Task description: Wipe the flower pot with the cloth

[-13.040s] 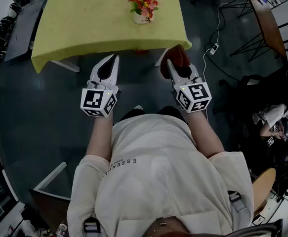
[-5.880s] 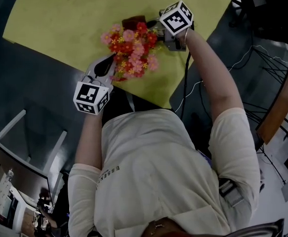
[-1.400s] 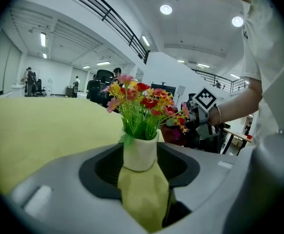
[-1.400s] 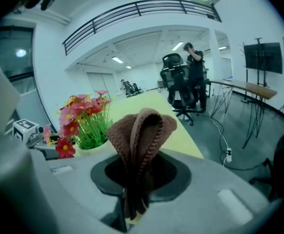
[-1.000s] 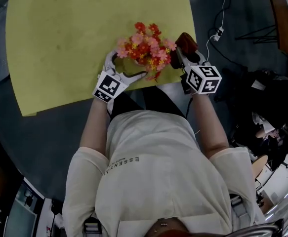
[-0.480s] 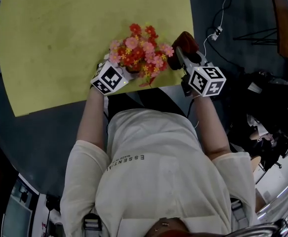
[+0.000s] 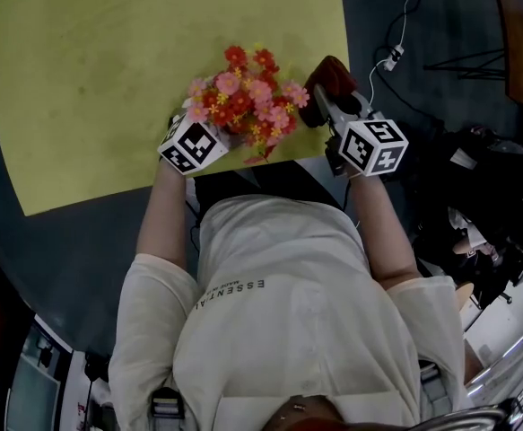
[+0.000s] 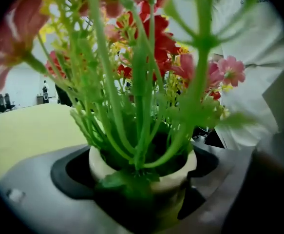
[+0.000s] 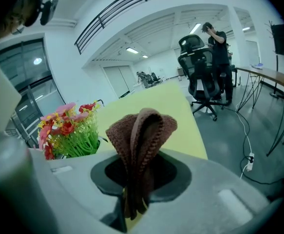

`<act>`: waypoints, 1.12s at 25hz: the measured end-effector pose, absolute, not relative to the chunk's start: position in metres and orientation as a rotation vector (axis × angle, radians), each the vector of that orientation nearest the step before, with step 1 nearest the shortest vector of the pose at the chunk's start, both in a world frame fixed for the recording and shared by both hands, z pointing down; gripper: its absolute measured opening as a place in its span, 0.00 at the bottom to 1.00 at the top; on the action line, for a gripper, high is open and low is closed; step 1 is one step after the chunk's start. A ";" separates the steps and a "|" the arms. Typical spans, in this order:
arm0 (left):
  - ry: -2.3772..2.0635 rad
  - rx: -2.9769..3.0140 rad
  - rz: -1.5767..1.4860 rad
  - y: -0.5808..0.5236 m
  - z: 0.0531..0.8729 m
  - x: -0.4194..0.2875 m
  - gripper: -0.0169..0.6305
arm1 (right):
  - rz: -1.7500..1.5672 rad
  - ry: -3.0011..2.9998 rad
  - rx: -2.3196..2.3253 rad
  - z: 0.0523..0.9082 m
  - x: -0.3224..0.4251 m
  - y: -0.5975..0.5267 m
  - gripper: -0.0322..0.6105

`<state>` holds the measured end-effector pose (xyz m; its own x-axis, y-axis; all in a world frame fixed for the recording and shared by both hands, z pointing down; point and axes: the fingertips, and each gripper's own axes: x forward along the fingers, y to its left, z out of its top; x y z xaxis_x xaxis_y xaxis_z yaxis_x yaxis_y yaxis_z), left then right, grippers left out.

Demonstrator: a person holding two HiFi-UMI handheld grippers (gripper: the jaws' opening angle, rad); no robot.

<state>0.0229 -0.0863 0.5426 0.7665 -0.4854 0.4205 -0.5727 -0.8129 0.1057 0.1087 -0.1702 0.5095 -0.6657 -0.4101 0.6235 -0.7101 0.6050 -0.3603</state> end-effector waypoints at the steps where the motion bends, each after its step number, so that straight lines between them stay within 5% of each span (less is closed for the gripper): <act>1: -0.843 2.735 0.559 -0.086 0.542 0.024 0.90 | 0.821 -2.349 0.874 0.510 0.110 -0.170 0.14; 28: -1.373 2.489 0.232 -0.141 0.362 0.010 0.90 | 0.543 -2.669 0.307 0.441 0.030 -0.128 0.14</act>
